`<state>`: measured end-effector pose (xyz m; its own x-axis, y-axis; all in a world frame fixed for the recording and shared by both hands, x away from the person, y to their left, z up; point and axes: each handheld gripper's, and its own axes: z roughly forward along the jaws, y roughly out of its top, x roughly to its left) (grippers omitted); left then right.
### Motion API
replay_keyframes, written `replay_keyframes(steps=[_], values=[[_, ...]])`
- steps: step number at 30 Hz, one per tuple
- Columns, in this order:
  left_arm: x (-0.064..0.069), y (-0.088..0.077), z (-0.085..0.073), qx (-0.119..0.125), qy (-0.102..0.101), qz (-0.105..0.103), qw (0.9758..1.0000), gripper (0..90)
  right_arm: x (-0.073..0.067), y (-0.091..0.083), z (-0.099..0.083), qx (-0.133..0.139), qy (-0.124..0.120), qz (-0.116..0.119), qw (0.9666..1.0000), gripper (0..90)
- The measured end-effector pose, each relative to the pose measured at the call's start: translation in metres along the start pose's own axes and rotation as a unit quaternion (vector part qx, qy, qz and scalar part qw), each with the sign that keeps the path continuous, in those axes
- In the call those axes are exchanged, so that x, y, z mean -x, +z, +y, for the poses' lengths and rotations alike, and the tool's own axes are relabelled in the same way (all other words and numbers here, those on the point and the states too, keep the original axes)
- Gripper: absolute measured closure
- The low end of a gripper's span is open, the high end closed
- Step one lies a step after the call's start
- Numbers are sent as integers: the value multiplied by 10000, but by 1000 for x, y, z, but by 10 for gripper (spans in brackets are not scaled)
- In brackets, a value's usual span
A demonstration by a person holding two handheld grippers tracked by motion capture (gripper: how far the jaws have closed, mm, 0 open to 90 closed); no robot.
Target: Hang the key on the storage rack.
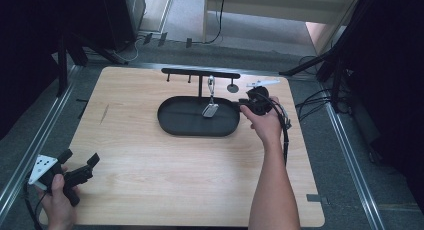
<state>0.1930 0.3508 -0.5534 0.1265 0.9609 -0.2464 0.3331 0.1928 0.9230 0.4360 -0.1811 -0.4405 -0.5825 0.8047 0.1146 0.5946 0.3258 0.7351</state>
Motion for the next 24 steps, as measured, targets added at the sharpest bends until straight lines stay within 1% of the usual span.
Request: replay_keyframes(steps=[1,2,3,4,5,6,7,8,9,10,12,13,14,15,16,18,19,22,23,24], values=[[0,0,0,0,1,3,10000,0,2,-2,-3,-21,1,-48,10000,627],[0,0,0,-4,4,2,10000,0,7,-6,-9,-89,-1,-193,9998,582],[0,0,0,-4,4,2,10000,0,7,-6,-9,-89,-1,-193,9998,582],[0,0,0,-6,4,1,10000,0,14,-10,-16,-109,27,-341,9994,533],[0,0,0,-6,4,1,10000,0,16,-11,-19,-95,49,-383,9992,529],[0,0,0,-7,3,0,10000,0,16,-11,-19,-95,49,-383,9992,529],[0,0,0,-5,1,2,10000,0,19,-13,-23,-67,91,-372,9992,531],[0,0,0,-6,-1,1,10000,0,24,-17,-29,13,122,-310,9994,530],[0,0,0,-6,-1,1,10000,0,24,-17,-29,13,122,-310,9994,530],[0,0,0,-7,-1,1,10000,0,28,-20,-37,73,140,-340,9993,506],[0,0,0,-6,1,1,10000,0,31,-22,-43,113,110,-368,9992,481],[0,0,0,-6,1,1,10000,0,31,-22,-43,113,110,-368,9992,481],[0,0,0,-7,3,1,10000,0,33,-24,-51,136,97,-444,9989,446],[0,0,0,-9,7,3,10000,0,33,-24,-51,136,97,-444,9989,446],[0,0,0,-9,10,6,10000,0,34,-27,-59,141,131,-567,9982,404],[0,0,0,-8,7,8,10000,0,35,-31,-66,184,225,-761,9967,345],[0,0,0,-5,10,7,10000,0,35,-32,-70,230,254,-813,9961,315],[0,0,0,-6,16,9,10000,0,34,-36,-80,296,211,-1030,9940,181],[0,0,0,-5,14,9,10000,0,33,-37,-84,334,203,-1092,9933,153],[0,0,0,-5,14,9,10000,0,33,-37,-84,334,203,-1092,9933,153]])
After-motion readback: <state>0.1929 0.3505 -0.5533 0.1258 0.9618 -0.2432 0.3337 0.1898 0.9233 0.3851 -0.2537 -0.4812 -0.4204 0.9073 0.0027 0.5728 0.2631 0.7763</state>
